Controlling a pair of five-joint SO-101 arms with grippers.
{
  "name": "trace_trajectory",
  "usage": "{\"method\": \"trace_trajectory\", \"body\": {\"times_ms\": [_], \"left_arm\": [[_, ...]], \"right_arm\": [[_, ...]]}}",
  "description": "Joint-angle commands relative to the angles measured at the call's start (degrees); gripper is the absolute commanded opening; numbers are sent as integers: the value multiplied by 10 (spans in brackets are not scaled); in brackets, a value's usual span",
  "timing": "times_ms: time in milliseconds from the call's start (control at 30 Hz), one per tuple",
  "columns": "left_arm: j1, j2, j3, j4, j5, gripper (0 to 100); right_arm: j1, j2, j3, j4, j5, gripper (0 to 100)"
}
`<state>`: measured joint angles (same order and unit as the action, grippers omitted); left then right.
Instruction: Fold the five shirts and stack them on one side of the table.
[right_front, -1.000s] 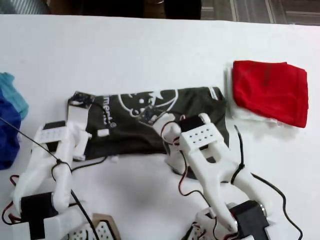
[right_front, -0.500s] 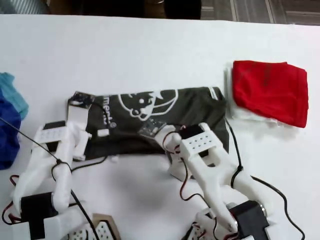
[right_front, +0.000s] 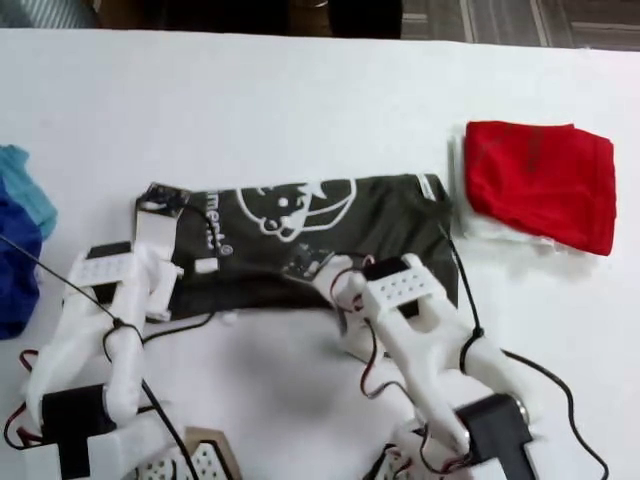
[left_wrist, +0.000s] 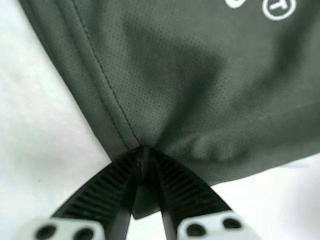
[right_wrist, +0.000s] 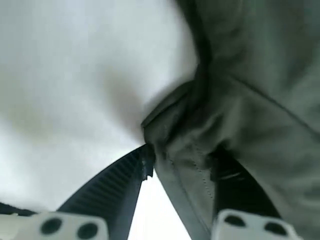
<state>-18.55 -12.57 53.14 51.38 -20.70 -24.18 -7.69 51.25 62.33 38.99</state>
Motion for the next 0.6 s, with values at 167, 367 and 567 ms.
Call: {"method": "trace_trajectory", "body": {"times_ms": [167, 367, 567], "left_arm": [[-2, -4, 0, -16, -4, 27], [-2, -4, 0, -16, -4, 27], [-2, -4, 0, -16, -4, 27]], "right_arm": [[95, 25, -58, -2, 7, 25], [131, -15, -106, 50, 9, 20], [131, -18, -198, 112, 60, 20]]}}
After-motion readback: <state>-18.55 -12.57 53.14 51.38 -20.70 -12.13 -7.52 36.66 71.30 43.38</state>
